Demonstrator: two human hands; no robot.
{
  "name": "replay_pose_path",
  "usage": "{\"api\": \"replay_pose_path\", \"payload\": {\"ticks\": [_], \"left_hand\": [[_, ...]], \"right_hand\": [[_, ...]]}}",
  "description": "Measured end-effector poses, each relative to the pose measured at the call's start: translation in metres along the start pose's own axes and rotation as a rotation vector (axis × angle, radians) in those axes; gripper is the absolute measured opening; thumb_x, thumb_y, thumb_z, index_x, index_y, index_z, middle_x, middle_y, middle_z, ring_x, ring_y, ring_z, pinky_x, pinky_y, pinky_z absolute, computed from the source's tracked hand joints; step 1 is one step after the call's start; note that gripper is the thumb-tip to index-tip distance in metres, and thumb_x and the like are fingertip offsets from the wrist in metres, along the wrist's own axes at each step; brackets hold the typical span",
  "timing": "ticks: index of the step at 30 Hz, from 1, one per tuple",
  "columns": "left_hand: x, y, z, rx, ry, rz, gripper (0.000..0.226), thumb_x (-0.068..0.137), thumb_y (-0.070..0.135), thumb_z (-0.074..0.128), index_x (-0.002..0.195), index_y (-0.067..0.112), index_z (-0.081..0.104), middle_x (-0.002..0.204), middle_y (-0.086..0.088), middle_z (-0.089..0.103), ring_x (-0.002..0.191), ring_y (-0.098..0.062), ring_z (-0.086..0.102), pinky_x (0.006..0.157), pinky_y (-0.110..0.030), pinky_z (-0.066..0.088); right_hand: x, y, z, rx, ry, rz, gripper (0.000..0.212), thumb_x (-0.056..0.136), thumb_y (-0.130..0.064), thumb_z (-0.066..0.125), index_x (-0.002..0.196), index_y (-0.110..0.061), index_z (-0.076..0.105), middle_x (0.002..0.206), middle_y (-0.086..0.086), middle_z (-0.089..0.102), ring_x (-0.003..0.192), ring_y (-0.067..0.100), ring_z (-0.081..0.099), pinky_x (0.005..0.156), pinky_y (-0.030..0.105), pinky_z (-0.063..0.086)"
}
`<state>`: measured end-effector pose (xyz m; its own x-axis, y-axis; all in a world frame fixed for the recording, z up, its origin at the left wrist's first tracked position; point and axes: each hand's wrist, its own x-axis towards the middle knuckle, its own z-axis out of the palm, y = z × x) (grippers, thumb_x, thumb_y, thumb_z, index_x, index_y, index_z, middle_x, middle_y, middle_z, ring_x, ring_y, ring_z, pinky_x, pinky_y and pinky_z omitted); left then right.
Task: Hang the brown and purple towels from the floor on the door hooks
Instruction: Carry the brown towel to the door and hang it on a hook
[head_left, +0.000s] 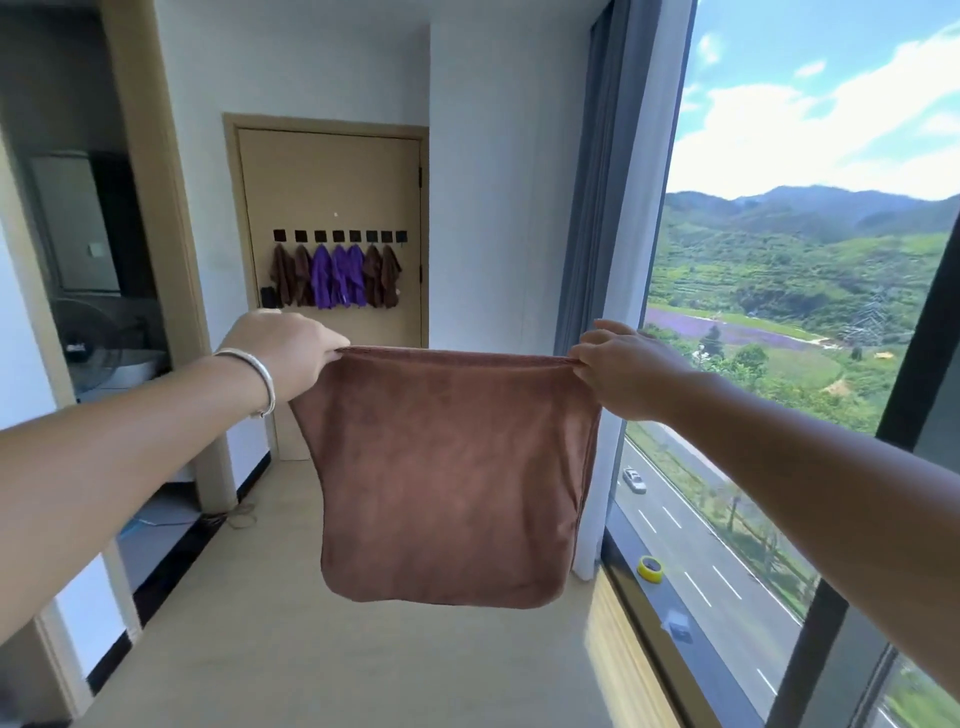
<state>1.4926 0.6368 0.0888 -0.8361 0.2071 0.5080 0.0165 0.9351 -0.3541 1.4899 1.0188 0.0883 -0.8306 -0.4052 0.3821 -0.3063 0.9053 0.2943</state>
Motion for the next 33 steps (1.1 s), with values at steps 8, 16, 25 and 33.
{"api": "replay_pose_path", "payload": {"ticks": [8, 16, 25, 33], "left_hand": [[0.034, -0.055, 0.011, 0.030, -0.010, -0.056, 0.033, 0.103, 0.036, 0.031, 0.097, 0.028, 0.062, 0.091, 0.007, 0.069, 0.084, -0.018, 0.061, 0.076, -0.033, 0.049], [0.087, -0.152, 0.065, 0.063, 0.064, -0.081, 0.032, 0.103, 0.033, 0.036, 0.085, 0.024, 0.061, 0.080, 0.006, 0.065, 0.076, -0.018, 0.059, 0.071, -0.029, 0.042], [0.147, -0.237, 0.134, 0.094, 0.018, -0.092, 0.034, 0.103, 0.033, 0.032, 0.096, 0.027, 0.065, 0.089, 0.008, 0.067, 0.082, -0.016, 0.061, 0.083, -0.037, 0.049], [0.198, -0.274, 0.188, 0.179, 0.022, -0.080, 0.028, 0.101, 0.022, 0.037, 0.087, 0.024, 0.062, 0.085, 0.005, 0.066, 0.080, -0.017, 0.061, 0.068, -0.030, 0.044]], "right_hand": [[0.079, -0.016, 0.002, -0.033, 0.059, -0.063, 0.031, 0.102, -0.032, 0.035, 0.121, -0.024, 0.059, 0.124, -0.003, 0.057, 0.128, 0.019, 0.039, 0.109, 0.039, 0.030], [0.216, -0.065, 0.030, -0.125, 0.027, -0.168, 0.039, 0.101, -0.026, 0.031, 0.134, -0.032, 0.051, 0.137, -0.013, 0.048, 0.139, 0.015, 0.029, 0.118, 0.038, 0.021], [0.339, -0.117, 0.061, -0.007, 0.095, -0.119, 0.040, 0.103, -0.036, 0.027, 0.134, -0.029, 0.051, 0.137, -0.009, 0.051, 0.141, 0.015, 0.029, 0.120, 0.035, 0.018], [0.428, -0.126, 0.097, 0.076, 0.066, -0.102, 0.040, 0.103, -0.039, 0.027, 0.131, -0.031, 0.053, 0.136, -0.011, 0.051, 0.143, 0.017, 0.025, 0.116, 0.043, 0.026]]}}
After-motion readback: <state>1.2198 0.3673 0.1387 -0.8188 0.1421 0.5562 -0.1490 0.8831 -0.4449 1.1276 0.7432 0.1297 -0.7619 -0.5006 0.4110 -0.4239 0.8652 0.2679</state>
